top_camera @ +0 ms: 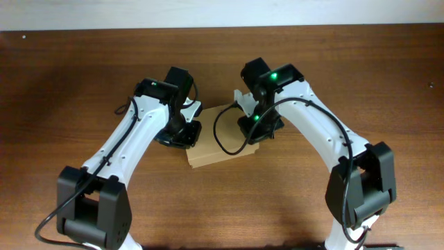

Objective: Pack container

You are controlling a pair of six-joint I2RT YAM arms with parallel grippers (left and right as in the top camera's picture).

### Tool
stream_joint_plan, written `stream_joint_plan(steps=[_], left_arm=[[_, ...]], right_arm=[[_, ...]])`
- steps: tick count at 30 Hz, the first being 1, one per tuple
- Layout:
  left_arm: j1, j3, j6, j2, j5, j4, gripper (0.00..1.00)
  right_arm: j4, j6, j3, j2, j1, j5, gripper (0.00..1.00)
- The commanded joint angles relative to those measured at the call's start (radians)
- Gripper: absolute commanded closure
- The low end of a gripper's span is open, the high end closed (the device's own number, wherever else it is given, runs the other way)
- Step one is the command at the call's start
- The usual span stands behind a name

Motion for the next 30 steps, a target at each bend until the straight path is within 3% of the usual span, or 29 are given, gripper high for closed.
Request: stream_joint_plan(steps=[1,6,12,18,26,30], left_arm=[[0.000,-0.034,-0.022,-0.013,0.003,0.034,0.99],[0.001,-0.024,-0.022,-0.017,0.003,0.070,0.98],[0.032,0.100,-0.044,-0.040,-0.055,0.040,0.98],[0.118,0.354,-0.043,-0.049,-0.159,-0.048,0.98],[0.285,0.668,-0.027,-0.049,-0.207,-0.040,0.97],[0.356,0.798,-0.005,-0.049,-0.207,-0.024,0.78]], right_arm=[[0.028,0.016,-0.062,-0.010,-0.002,0.008,0.96],[0.066,0.015,-0.067,-0.015,-0.005,0.009,0.96],[0.004,0.003,0.093,-0.020,-0.041,0.012,0.96],[-0.080,-0.004,0.391,-0.021,-0.125,0.108,0.96],[-0.128,0.007,0.826,-0.023,-0.277,0.163,0.96],[-0.129,0.008,1.057,-0.026,-0.338,0.162,0.96]])
